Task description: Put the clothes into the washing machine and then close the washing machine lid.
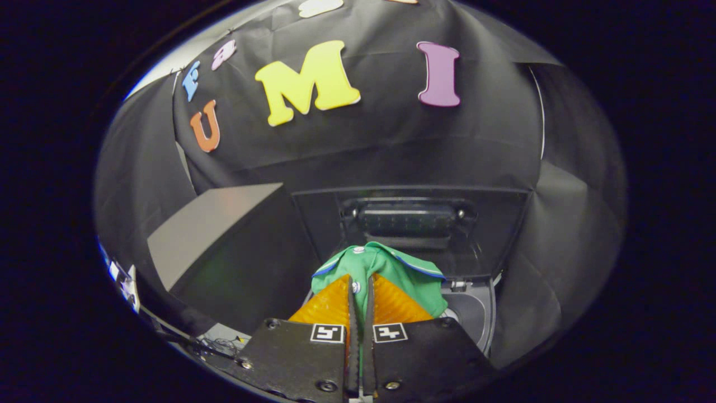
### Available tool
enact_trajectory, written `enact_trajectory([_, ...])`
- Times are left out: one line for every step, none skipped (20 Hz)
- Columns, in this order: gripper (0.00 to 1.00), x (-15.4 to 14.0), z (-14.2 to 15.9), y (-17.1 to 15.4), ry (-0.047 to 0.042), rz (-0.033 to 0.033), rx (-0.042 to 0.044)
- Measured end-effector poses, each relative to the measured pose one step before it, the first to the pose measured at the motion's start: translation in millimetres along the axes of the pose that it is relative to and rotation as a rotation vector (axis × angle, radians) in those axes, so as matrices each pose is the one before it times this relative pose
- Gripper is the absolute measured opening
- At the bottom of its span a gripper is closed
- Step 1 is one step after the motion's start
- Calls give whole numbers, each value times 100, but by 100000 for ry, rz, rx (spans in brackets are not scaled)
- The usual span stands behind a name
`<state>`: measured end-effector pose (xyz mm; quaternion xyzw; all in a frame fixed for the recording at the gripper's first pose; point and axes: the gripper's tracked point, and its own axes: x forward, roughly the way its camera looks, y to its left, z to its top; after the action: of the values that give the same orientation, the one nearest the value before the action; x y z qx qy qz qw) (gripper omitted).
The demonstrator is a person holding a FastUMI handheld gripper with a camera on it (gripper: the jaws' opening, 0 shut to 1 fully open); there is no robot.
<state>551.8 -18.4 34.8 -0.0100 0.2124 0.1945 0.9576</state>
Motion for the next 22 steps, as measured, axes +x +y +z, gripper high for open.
enact_trajectory([6,743,-1234,-226,2190,-653,-182])
enact_trajectory([6,796,-1073,-236,2010,-612,124])
enact_trajectory([6,722,-876,-169,1728,-439,297])
enact_trajectory([6,869,-968,-176,2006,-720,432])
enact_trajectory([6,952,-827,-130,1516,-715,361])
enact_trajectory([6,864,-824,-276,2081,-1242,145])
enact_trajectory([6,790,-802,-294,2251,-1332,646])
enact_trajectory([6,544,-926,-239,1620,-363,1310])
enact_trajectory([6,592,-590,10,1807,-295,1067])
enact_trajectory([6,764,-460,-120,1579,-650,853])
enact_trajectory([6,917,-581,-74,1765,-347,635])
enact_trajectory([6,1072,-820,-145,1968,-546,897])
enact_trajectory([6,768,-680,-116,1771,-299,1060])
enact_trajectory([6,692,-726,-220,1990,-909,867])
enact_trajectory([6,758,-823,-373,2305,-1050,916])
enact_trajectory([6,713,-666,-201,2007,-738,944])
enact_trajectory([6,618,-749,-139,2109,-712,1343])
enact_trajectory([6,640,-593,-192,1991,-524,1614])
enact_trajectory([6,583,-740,-217,2230,-776,1672])
enact_trajectory([6,666,-551,-293,2288,-1414,1441])
enact_trajectory([6,613,-711,-268,2173,-1303,1499])
enact_trajectory([6,534,-558,-235,2474,-1217,1313])
